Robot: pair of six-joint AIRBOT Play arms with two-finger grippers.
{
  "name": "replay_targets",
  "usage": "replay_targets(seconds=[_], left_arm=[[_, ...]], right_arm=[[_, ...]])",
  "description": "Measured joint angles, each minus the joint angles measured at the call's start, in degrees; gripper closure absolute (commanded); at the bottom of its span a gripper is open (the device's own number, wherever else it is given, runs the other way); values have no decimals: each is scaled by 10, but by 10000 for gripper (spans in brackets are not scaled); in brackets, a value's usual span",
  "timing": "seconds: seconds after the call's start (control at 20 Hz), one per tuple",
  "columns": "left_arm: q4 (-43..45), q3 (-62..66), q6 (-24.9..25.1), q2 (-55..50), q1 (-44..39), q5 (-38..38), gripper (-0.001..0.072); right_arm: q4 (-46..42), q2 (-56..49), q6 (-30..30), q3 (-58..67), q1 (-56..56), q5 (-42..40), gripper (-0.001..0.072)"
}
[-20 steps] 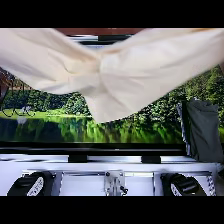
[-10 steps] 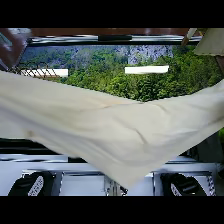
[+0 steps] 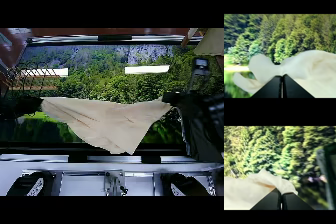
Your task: Fold the shirts.
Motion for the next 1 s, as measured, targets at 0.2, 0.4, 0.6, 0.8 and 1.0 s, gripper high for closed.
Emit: replay_targets(seconds=[0.2,0.4,0.6,0.8,1.0], left_arm=[[-17,-33,2,-4,-28,25,677],[-23,-43,4,-5,-37,31,677],[-24,-45,6,-6,-40,34,677],[-25,-46,7,-6,-40,34,677],[-26,-46,8,-5,-40,34,677]], right_arm=[[72,-84,14,2,-3,56,374],[225,-80,-148,17,-65,-23,82],[303,-37,-242,-34,-158,-164,82],[453,6,-280,-220,-182,-178,83],[577,19,-286,-351,-142,-89,84]])
